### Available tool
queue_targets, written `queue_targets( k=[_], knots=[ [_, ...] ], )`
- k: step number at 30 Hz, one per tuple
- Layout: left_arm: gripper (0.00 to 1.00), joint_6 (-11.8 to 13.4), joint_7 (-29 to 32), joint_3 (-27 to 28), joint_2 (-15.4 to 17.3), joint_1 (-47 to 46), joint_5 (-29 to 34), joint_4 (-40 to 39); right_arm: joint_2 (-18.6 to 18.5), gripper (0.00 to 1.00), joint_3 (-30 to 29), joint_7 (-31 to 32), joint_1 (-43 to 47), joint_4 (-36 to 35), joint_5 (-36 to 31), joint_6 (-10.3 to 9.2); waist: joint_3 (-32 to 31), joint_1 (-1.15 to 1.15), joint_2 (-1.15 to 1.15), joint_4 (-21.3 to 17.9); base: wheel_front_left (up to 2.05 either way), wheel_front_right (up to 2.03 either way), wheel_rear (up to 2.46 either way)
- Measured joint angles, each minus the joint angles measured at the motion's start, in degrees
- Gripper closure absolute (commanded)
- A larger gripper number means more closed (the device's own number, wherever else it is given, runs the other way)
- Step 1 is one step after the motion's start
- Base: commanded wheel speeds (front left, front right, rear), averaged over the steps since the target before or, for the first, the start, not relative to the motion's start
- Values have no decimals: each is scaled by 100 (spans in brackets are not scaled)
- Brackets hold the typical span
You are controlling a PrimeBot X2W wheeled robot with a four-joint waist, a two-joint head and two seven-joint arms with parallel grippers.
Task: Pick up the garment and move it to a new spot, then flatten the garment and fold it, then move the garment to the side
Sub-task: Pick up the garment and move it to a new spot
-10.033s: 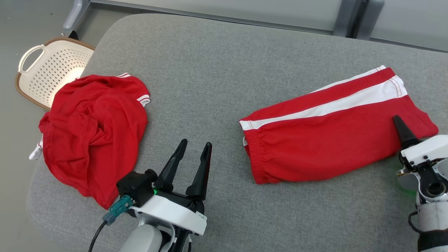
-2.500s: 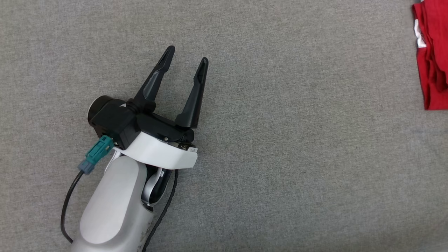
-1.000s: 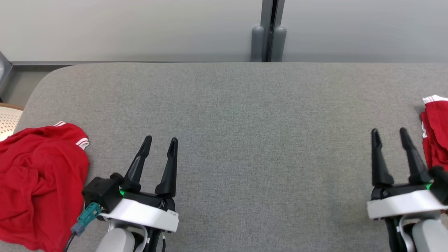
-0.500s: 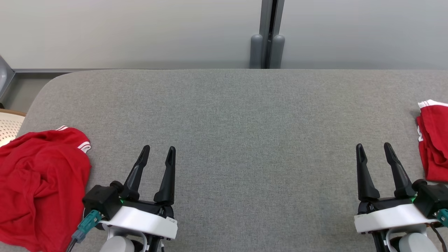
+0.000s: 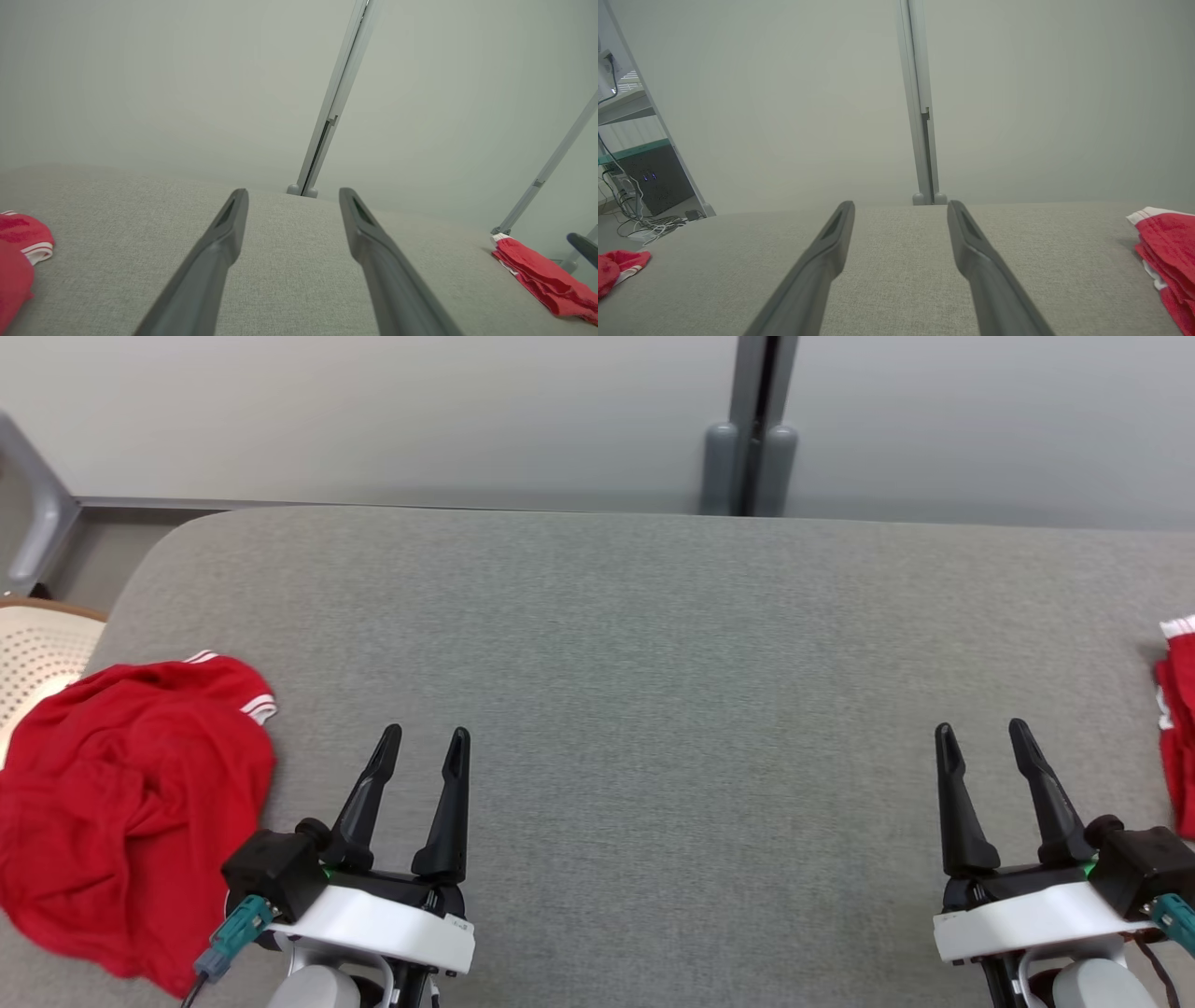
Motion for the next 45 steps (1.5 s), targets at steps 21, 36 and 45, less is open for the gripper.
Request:
queue_targets(
  k=[21, 36, 45],
  knots=[
    [0, 98, 1, 326, 0, 169, -20, -58, -101, 0, 638, -1, 53, 157, 124, -1, -145, 0, 0, 1960, 0, 0, 0],
    [0, 293, 0, 673, 2, 321, -103, -331, -159, 0, 1227, 0, -490, 533, 358, -1, -4, 0, 0, 2238, 0, 0, 0],
    [0, 327, 0, 899, 3, 224, -101, -172, -225, 0, 956, 0, -367, 526, 342, -1, 55, 0, 0, 2197, 0, 0, 0]
  ],
)
